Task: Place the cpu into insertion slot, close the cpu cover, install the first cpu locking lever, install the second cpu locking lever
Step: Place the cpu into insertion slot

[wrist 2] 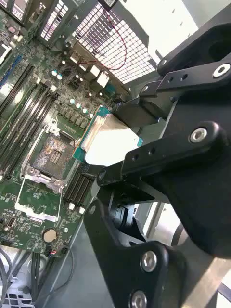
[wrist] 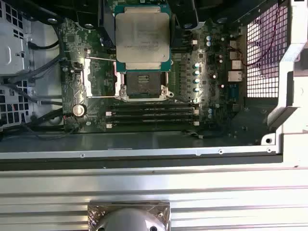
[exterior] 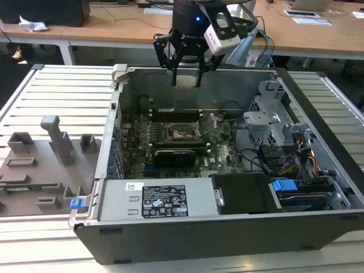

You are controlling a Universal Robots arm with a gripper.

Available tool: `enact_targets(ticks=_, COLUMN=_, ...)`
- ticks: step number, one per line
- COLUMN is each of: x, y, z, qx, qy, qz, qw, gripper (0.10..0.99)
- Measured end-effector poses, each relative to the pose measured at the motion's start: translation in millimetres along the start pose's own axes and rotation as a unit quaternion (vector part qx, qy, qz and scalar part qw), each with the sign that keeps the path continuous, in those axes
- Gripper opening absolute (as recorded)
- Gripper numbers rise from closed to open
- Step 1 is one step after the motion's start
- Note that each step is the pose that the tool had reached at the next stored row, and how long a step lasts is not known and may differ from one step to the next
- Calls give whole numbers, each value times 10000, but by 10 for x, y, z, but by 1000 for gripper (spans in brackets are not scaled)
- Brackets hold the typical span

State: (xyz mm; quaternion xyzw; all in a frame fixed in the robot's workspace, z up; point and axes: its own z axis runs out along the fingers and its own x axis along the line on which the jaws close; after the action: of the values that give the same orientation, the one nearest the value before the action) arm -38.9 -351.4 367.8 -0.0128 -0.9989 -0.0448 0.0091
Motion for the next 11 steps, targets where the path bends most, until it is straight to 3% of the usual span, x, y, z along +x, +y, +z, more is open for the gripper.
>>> enact_targets(ticks=11, x=-1, y=-6, z=65, qx=0, qy=0, qz=0, qw=10000, gripper=541)
